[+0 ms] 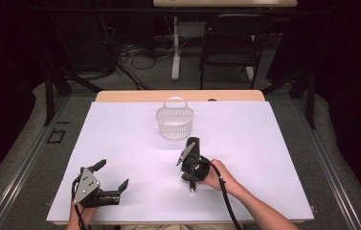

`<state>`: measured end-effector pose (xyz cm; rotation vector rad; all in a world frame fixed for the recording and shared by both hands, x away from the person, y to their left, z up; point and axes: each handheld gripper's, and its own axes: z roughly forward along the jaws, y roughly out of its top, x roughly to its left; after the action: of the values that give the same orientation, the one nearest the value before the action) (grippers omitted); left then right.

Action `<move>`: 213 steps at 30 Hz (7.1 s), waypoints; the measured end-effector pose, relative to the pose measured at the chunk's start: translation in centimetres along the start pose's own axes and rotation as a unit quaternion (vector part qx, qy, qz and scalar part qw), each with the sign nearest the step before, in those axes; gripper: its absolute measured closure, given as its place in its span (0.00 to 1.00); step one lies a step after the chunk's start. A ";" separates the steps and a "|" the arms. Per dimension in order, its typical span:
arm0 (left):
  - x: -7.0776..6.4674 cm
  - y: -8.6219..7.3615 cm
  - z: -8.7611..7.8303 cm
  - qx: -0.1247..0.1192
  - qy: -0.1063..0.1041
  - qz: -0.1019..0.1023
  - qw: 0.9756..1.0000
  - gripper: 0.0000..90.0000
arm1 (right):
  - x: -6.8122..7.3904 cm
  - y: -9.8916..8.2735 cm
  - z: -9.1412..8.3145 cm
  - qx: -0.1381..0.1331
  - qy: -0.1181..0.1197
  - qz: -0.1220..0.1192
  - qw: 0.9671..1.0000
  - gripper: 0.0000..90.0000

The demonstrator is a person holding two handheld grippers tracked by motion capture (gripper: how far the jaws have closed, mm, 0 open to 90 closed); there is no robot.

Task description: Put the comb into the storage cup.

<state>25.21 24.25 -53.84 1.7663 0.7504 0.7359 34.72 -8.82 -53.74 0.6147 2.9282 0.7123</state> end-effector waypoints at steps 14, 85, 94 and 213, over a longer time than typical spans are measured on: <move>0.0 0.0 0.0 0.000 0.001 0.000 1.000 0.01 | -0.5 -1.4 -1.1 0.020 -0.006 -0.002 1.000 1.00; 0.2 -0.1 0.1 0.002 -0.002 0.001 1.000 0.01 | -6.4 -6.2 -7.5 -0.018 -0.099 0.096 0.990 0.12; 0.2 -0.1 0.2 0.003 -0.003 0.000 1.000 0.01 | -6.9 -5.8 -7.1 -0.012 -0.100 0.095 0.990 0.01; 0.1 -0.1 0.3 0.010 -0.007 0.005 1.000 0.01 | -8.3 -5.9 -7.2 -0.042 -0.097 0.111 0.988 0.80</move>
<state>25.47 24.19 -54.03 1.7922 0.7437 0.7245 39.11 -19.99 -50.27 0.9550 2.6630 0.7446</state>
